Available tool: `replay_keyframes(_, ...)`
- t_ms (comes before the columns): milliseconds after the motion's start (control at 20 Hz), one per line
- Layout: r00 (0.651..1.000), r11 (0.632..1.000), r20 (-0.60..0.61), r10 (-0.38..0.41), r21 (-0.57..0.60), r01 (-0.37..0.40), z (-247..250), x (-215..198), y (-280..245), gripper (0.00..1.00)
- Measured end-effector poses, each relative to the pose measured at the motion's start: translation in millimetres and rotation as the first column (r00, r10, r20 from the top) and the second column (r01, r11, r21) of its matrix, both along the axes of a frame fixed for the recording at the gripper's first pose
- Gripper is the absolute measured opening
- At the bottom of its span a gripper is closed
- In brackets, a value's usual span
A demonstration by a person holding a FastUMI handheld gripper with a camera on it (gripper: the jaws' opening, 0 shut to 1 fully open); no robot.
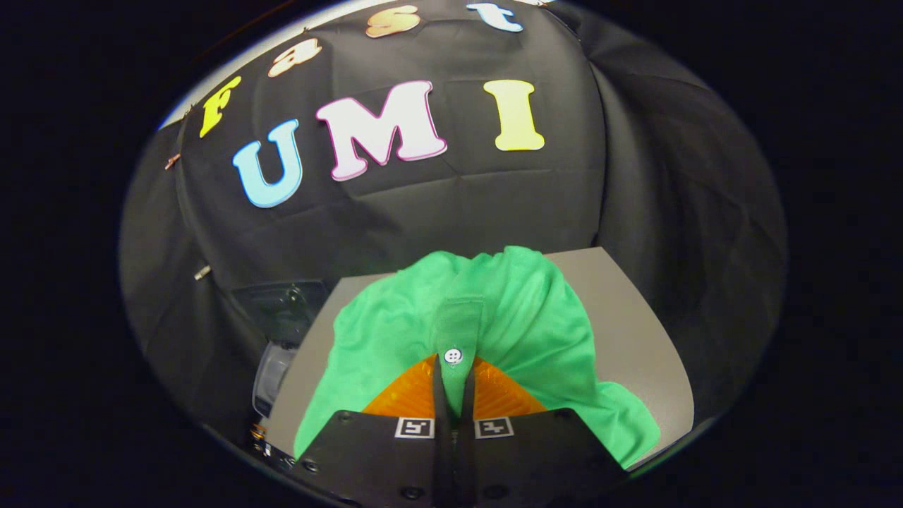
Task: Put the clothes into the washing machine and then close the washing machine lid.
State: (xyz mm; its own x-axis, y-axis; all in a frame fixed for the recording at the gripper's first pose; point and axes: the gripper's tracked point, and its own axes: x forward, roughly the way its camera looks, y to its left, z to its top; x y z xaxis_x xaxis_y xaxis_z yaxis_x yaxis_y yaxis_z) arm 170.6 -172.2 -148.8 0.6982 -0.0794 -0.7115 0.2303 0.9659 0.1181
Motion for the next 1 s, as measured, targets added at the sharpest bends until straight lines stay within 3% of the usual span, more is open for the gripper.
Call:
replay_keyframes(250, 0.983, 0.996, 0.163, 0.089, -0.035, -0.084, 85.5, 7.8, 37.3, 0.06)
replay_keyframes(550, 0.91, 0.98, 0.364, 0.2, -0.086, -0.181, 181.2, 14.0, 98.0, 0.06)
replay_keyframes(750, 0.857, 0.956, 0.424, 0.293, -0.107, -0.273, 208.3, 15.7, 153.5, 0.06)
replay_keyframes(1000, 0.806, 0.898, 0.415, 0.422, -0.073, -0.433, 191.0, 17.3, 237.6, 0.06)
